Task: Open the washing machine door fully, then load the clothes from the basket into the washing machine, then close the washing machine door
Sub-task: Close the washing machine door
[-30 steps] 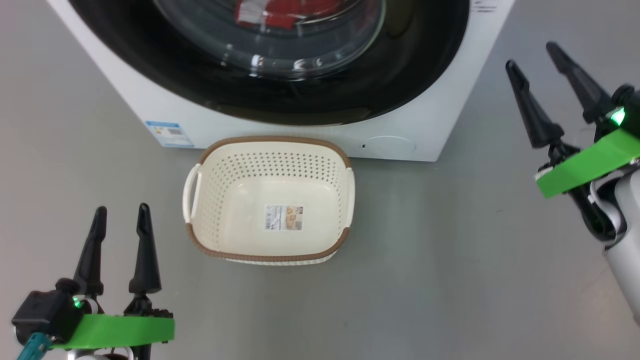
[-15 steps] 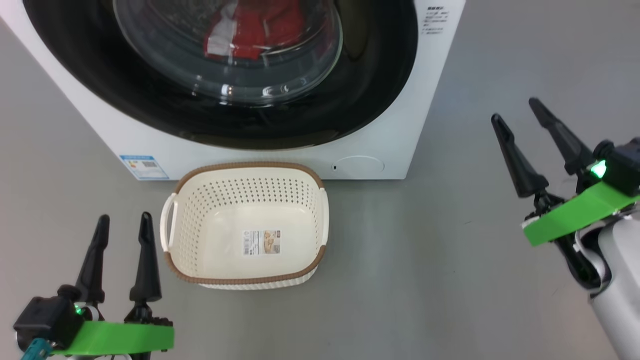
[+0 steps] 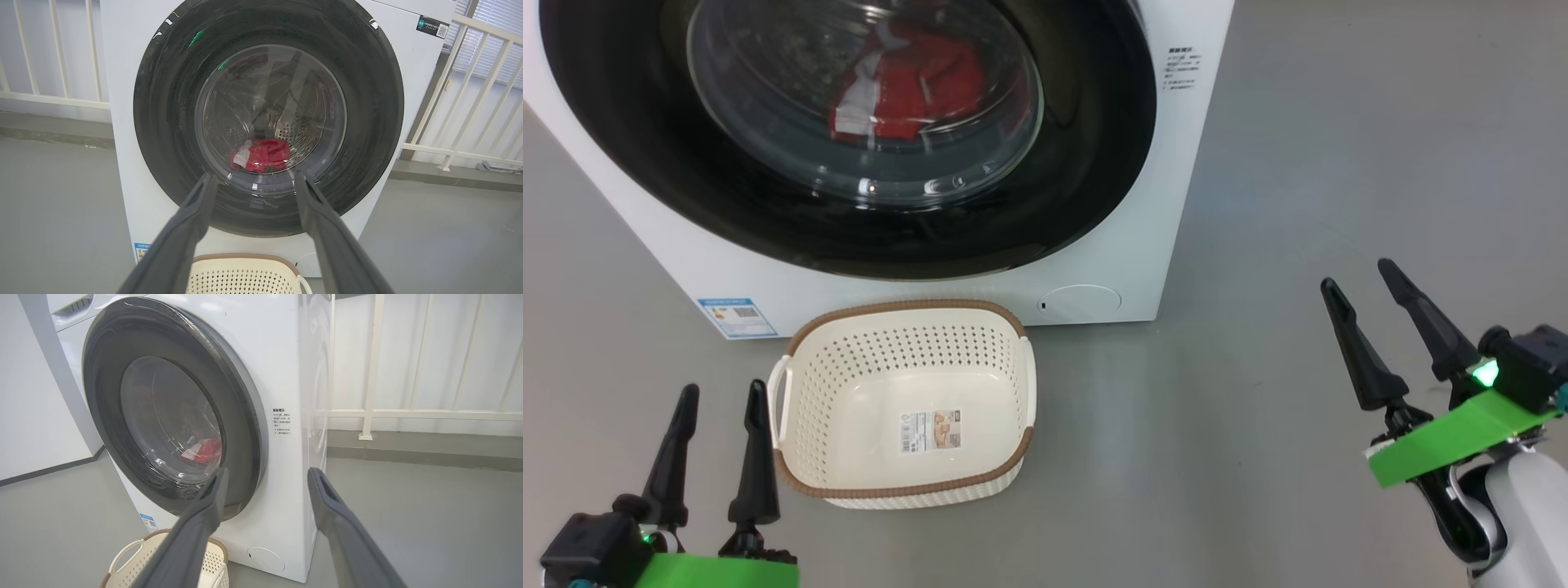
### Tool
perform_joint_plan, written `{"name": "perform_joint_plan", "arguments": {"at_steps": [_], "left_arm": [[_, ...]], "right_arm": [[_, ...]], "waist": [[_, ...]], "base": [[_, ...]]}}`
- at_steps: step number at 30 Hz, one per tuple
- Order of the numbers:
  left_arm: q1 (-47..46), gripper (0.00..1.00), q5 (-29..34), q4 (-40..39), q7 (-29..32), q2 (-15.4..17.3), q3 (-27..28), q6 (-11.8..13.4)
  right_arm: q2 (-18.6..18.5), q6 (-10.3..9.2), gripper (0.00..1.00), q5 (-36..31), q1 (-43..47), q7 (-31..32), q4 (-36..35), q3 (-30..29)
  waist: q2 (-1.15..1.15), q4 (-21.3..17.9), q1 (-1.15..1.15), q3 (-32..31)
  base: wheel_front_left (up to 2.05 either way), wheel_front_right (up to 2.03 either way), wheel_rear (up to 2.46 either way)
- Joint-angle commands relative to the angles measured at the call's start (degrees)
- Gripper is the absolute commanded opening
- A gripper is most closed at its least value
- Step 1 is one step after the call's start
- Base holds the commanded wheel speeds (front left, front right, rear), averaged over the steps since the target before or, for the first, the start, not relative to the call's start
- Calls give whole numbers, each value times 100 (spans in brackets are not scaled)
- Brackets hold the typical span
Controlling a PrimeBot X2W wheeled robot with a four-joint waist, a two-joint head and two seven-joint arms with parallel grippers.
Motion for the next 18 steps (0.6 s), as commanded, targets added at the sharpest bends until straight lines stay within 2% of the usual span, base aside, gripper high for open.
{"name": "perform_joint_plan", "arguments": {"at_steps": [1,18], "left_arm": [[-44,100,3,-150,-29,111,205,-16],[137,100,-43,-71,-29,67,179,-16]], "right_arm": [[-28,-15,100,5,104,-12,-165,15],[192,-15,100,-17,635,-12,-270,-181]], "waist": [[0,-32,0,-29],[0,-143,0,-216]], "base": [[0,0,0],[0,0,0]]}}
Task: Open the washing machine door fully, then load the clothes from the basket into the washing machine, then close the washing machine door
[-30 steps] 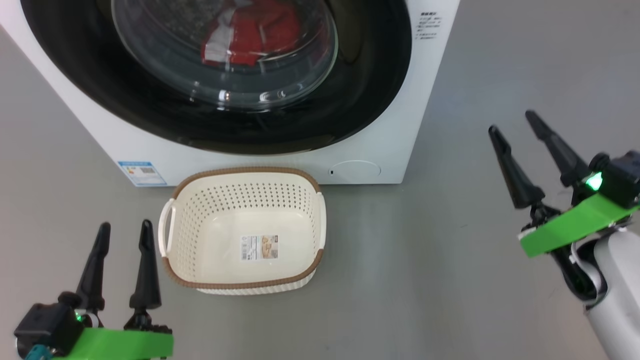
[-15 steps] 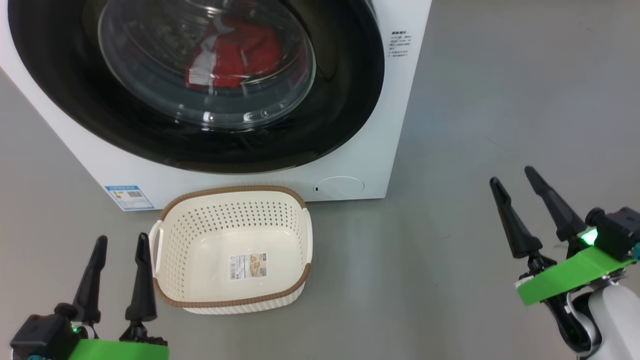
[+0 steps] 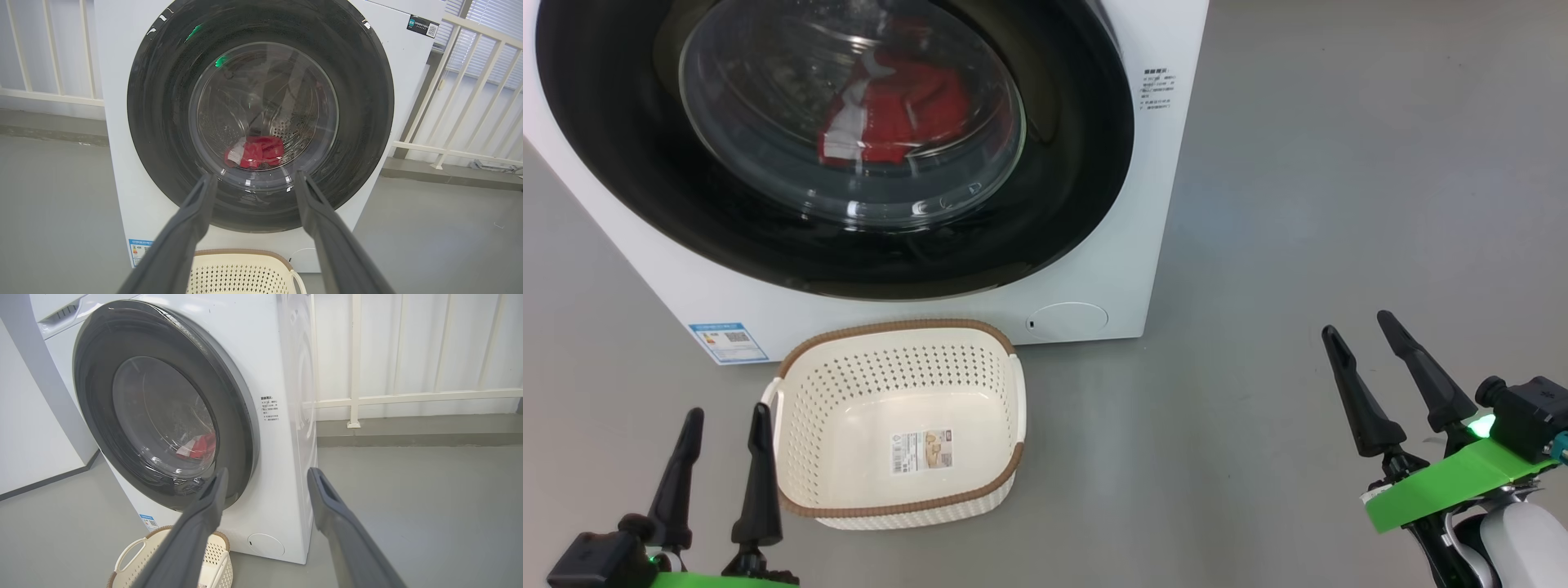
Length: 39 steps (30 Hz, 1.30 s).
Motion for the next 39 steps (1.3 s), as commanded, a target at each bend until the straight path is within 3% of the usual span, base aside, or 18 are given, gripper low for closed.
{"name": "perform_joint_plan", "arguments": {"at_steps": [1,39], "left_arm": [[-79,100,-32,-110,-29,79,166,-16],[-109,100,5,-100,-29,123,110,-16]], "right_arm": [[-66,-15,100,-24,18,-13,-121,68],[-30,-15,100,-94,26,-13,-123,71]], "waist": [[0,5,0,3],[0,62,0,48]], "base": [[0,0,0],[0,0,0]]}}
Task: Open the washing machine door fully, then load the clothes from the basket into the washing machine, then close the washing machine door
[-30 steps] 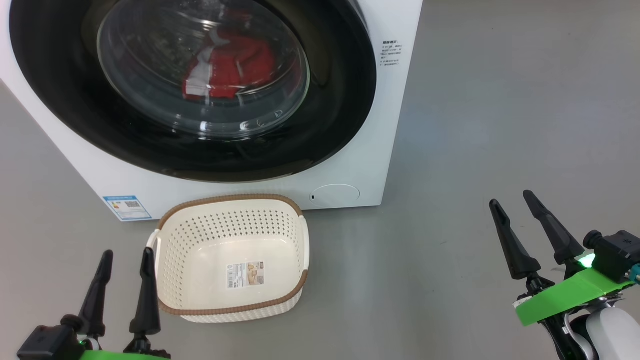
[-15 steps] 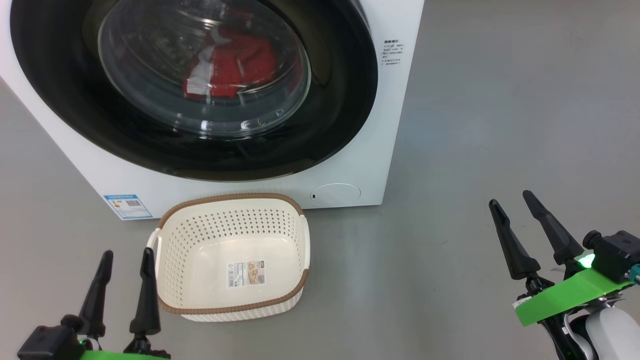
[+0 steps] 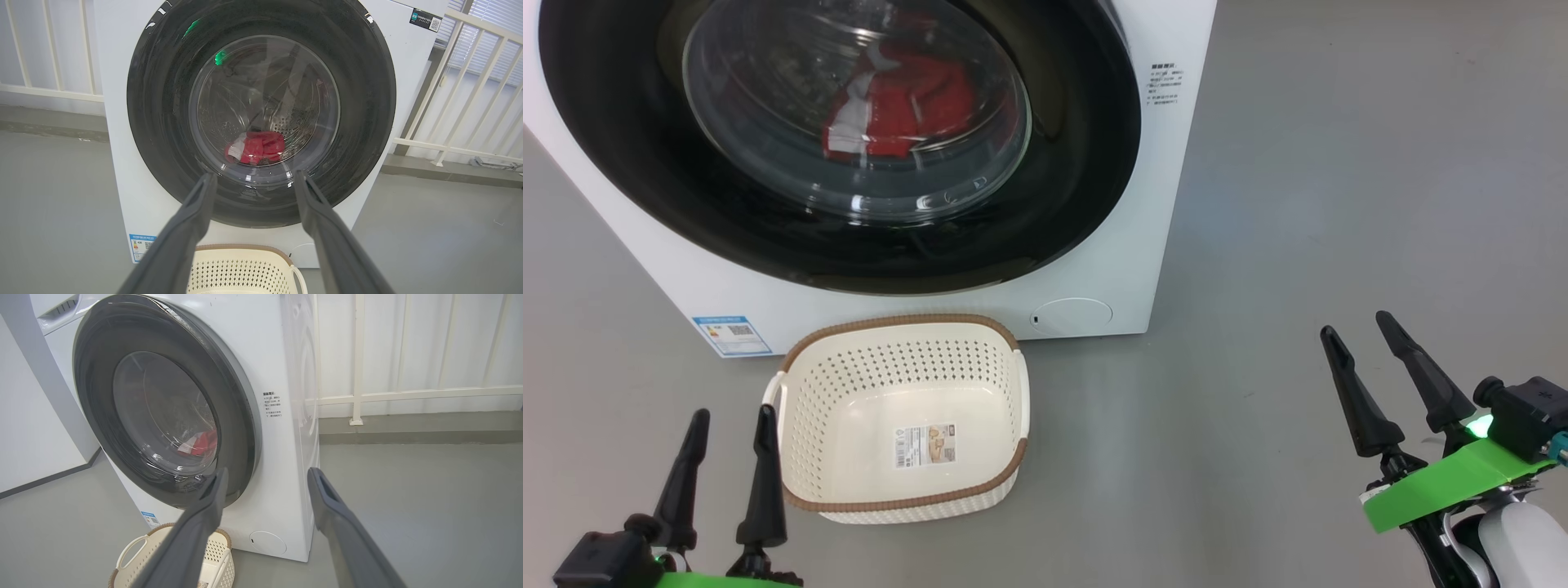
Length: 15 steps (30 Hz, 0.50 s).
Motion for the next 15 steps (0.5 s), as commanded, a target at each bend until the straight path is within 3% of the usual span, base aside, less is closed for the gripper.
{"name": "perform_joint_plan", "arguments": {"at_steps": [1,6,7,15], "left_arm": [[-109,100,30,-128,-29,112,169,-16],[-115,100,-5,-134,-29,134,113,-16],[0,0,-16,-3,0,26,-71,0],[36,0,-291,228,62,-64,-101,3]], "right_arm": [[-60,-15,100,-58,5,-21,-133,83],[-61,-15,100,-63,-3,-21,-132,85],[0,0,0,-20,0,0,0,0],[181,-1,0,213,130,70,215,-4]], "waist": [[0,3,0,6],[0,8,0,18],[0,8,0,18],[0,11,6,1]], "base": [[0,0,0],[0,0,0],[0,0,0],[0,0,0]]}}
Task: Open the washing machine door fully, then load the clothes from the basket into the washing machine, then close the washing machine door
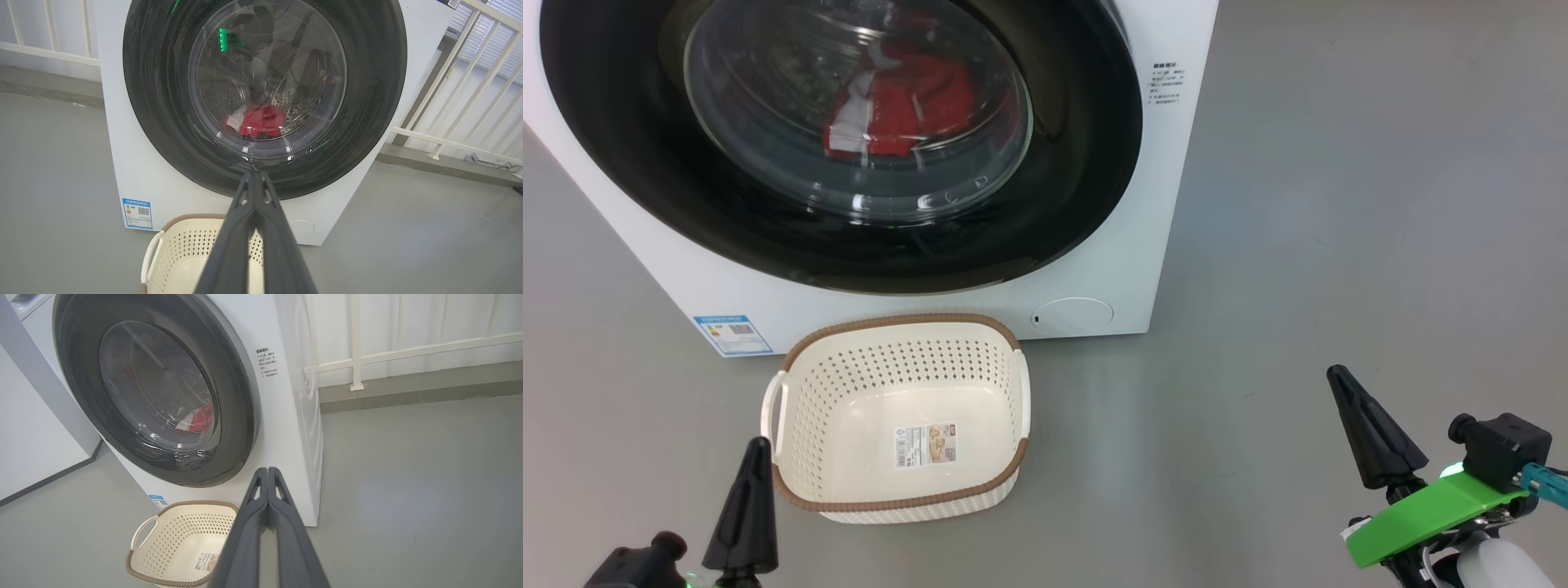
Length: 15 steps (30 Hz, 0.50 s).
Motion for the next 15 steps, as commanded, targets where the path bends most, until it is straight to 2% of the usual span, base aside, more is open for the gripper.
{"name": "perform_joint_plan", "arguments": {"at_steps": [1,3,7,15], "left_arm": [[-89,0,-145,-118,18,73,32,2],[-96,0,-270,-102,45,79,37,3],[-124,0,-519,-59,99,89,46,3],[-176,0,-1013,22,209,105,69,0]], "right_arm": [[-62,-1,0,121,-133,22,-138,-73],[-42,-1,0,225,-124,52,-133,-95],[-1,-1,0,433,-119,111,-113,-138],[84,-2,0,845,-104,231,-89,-230]], "waist": [[0,1,10,-14],[0,2,12,-29],[0,4,0,-35],[0,8,0,-66]], "base": [[0,0,0],[0,0,0],[0,0,0],[0,0,0]]}}
